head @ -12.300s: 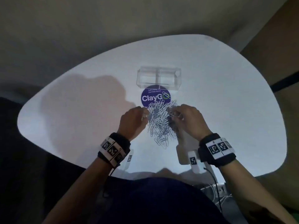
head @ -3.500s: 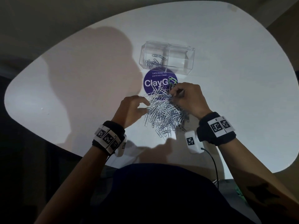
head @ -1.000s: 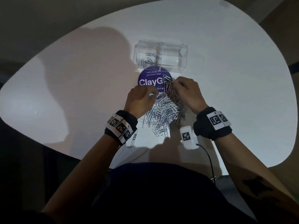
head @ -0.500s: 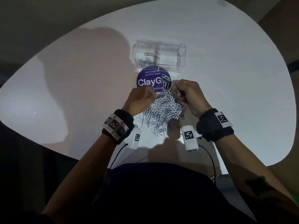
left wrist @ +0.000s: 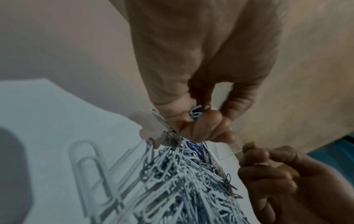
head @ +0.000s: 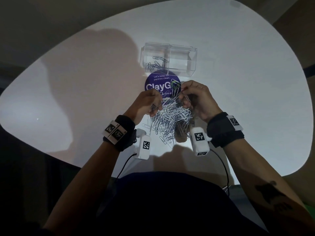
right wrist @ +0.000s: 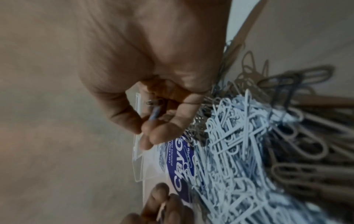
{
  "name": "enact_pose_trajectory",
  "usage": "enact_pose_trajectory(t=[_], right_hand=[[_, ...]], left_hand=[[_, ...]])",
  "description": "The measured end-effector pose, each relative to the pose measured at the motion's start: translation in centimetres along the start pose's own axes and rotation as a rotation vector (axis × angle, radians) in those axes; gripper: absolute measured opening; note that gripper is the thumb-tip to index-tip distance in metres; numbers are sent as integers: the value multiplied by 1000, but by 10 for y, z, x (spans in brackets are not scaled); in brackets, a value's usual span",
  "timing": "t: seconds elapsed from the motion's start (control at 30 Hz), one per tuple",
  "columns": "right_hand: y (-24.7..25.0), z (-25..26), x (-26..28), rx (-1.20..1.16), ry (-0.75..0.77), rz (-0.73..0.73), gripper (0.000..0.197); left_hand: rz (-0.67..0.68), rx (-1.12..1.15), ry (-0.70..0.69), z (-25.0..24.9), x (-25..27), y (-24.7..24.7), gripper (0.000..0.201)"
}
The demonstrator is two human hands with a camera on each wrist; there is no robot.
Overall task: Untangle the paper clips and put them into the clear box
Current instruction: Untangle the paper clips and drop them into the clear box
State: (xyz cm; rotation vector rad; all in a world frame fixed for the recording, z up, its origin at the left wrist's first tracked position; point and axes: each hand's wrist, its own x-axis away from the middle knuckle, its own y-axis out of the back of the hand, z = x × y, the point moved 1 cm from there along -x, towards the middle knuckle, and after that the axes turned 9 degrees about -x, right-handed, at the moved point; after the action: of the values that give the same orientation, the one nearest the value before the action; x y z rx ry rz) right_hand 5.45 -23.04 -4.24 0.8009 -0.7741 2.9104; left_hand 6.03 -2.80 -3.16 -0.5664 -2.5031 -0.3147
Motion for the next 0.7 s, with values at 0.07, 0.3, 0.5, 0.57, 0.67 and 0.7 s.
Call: enact_pose_trajectory(t=[0.07,0.3,0.5,0.57,0.67,0.7], right_hand=[[0,-1,-4,66,4,-12,13],[-1,-4,-2,119,-96,-73,47],[4,2,4,-67,-236,-10,79],[4,3,5,-78,-236,-9,78],[6,3,7,-27,-200,-43,57],[8,3,8,8,-184,-55,49]], left_hand=[[-34,-35,55,-1,-7,-2,14],[-260,-812,-257,-7,-18,-22,8],[-293,-919,-302,-2,-25,-29,7],[-259,-890,-269,-3,-25,-27,9],[-186,-788,-175,-4,-23,-20,16],[-160,-731,-143,-4,-22,-17,16]])
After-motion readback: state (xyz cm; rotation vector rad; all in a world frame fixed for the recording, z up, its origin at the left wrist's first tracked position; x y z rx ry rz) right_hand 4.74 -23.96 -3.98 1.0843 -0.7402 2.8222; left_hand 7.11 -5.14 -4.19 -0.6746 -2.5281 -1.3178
